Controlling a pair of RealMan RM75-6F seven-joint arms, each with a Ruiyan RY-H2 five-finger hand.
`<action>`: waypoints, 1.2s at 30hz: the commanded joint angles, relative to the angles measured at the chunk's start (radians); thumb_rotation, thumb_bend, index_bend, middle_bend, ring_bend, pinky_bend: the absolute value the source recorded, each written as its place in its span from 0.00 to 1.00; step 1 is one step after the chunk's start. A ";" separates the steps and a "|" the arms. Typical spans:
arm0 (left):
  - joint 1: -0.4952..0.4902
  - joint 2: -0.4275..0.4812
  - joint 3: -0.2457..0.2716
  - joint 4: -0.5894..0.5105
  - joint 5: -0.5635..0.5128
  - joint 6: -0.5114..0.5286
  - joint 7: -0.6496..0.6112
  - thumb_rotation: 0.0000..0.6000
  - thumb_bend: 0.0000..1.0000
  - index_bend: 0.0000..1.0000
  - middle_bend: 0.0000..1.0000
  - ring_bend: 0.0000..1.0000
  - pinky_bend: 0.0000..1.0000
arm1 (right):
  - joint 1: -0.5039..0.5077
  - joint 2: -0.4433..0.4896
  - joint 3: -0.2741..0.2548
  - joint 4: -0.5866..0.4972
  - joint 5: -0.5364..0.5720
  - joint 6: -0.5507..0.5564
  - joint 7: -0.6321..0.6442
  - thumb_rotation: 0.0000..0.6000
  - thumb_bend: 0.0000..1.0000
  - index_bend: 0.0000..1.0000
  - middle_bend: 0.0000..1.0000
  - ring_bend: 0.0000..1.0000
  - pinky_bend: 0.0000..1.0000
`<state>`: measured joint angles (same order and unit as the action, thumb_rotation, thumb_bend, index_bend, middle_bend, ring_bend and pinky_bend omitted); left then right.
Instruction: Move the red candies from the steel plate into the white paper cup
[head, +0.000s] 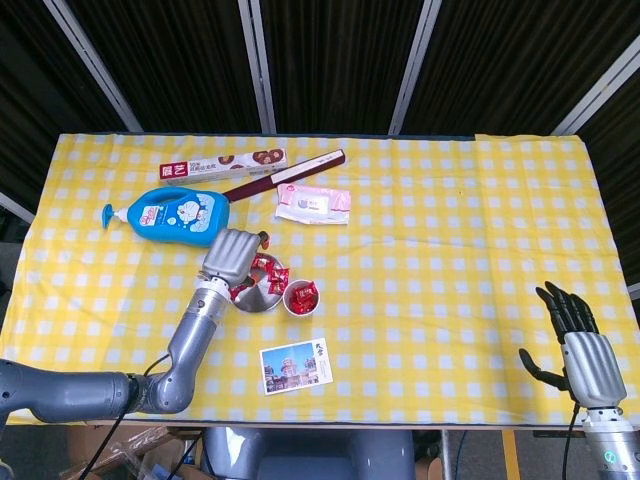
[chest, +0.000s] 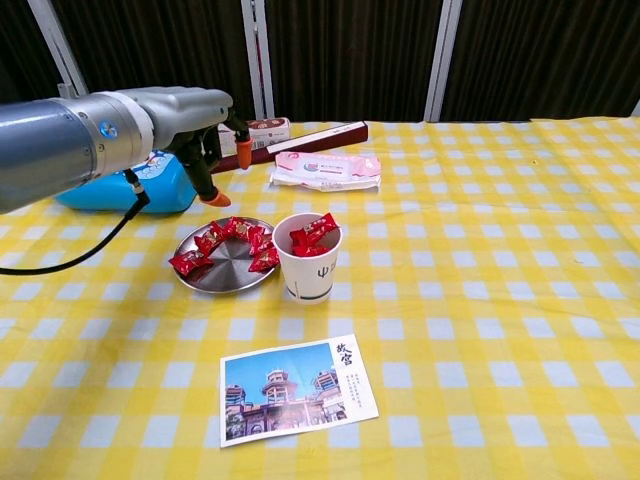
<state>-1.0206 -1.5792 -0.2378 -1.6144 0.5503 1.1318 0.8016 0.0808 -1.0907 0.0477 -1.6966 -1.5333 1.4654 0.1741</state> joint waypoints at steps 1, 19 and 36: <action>0.000 -0.021 0.019 0.040 -0.019 -0.026 0.003 1.00 0.24 0.40 0.86 0.94 0.97 | 0.000 0.000 0.001 0.000 0.001 -0.001 0.000 1.00 0.39 0.00 0.00 0.00 0.00; -0.034 -0.204 0.038 0.224 -0.097 -0.057 0.063 1.00 0.24 0.31 0.85 0.94 0.97 | 0.003 0.007 0.002 -0.003 0.007 -0.007 0.018 1.00 0.39 0.00 0.00 0.00 0.00; -0.054 -0.274 -0.012 0.302 -0.136 -0.106 0.055 1.00 0.33 0.35 0.86 0.94 0.97 | 0.004 0.011 0.001 -0.008 0.006 -0.010 0.029 1.00 0.39 0.00 0.00 0.00 0.00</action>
<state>-1.0754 -1.8511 -0.2491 -1.3152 0.4115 1.0278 0.8591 0.0845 -1.0801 0.0482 -1.7044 -1.5279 1.4552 0.2027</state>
